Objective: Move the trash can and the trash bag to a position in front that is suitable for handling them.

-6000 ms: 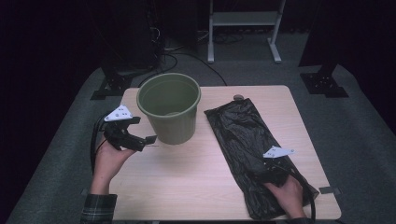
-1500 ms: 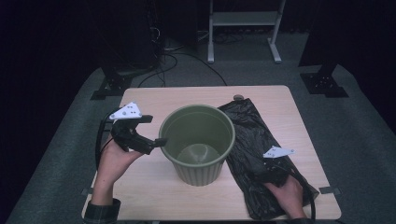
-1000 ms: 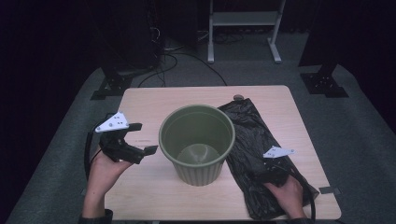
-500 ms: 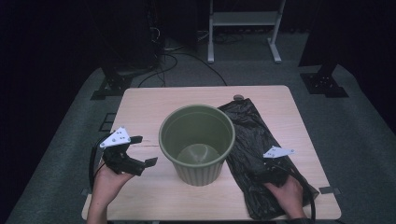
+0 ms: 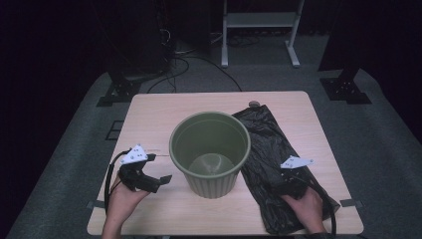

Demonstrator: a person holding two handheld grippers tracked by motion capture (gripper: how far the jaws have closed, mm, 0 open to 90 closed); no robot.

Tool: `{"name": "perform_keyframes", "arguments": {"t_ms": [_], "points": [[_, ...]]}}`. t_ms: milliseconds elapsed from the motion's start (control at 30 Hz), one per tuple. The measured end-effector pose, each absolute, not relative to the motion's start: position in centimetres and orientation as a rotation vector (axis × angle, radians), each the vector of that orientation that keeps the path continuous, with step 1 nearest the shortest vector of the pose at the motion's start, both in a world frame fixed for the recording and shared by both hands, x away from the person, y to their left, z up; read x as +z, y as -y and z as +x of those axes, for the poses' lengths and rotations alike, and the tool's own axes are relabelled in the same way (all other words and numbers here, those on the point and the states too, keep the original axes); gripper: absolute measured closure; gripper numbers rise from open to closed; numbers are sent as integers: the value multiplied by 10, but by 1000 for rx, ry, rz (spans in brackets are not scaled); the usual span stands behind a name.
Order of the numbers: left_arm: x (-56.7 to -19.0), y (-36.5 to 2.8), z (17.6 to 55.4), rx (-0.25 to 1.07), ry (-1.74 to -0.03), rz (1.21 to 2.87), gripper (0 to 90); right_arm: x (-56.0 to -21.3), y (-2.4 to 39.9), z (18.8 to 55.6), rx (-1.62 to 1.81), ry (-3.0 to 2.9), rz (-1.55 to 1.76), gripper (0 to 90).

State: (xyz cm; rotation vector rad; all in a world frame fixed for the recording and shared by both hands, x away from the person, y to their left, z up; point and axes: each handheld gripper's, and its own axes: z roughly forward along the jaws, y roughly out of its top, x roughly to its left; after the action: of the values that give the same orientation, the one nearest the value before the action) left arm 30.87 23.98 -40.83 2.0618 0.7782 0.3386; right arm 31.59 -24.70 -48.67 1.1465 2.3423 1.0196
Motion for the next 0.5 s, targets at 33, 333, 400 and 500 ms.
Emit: {"name": "perform_keyframes", "arguments": {"t_ms": [33,333,400,500], "points": [[-415,-240,310,342,-788,2068,0,-487,247,316,1019,-2342,1146,93],[-440,-242,317,370,-820,2084,0,-487,247,316,1020,-2342,1147,94],[-448,-242,318,387,-830,2083,0,-487,247,316,1019,-2342,1147,94],[-455,-242,320,406,-837,2095,0,-487,247,316,1019,-2342,1147,94]]}}
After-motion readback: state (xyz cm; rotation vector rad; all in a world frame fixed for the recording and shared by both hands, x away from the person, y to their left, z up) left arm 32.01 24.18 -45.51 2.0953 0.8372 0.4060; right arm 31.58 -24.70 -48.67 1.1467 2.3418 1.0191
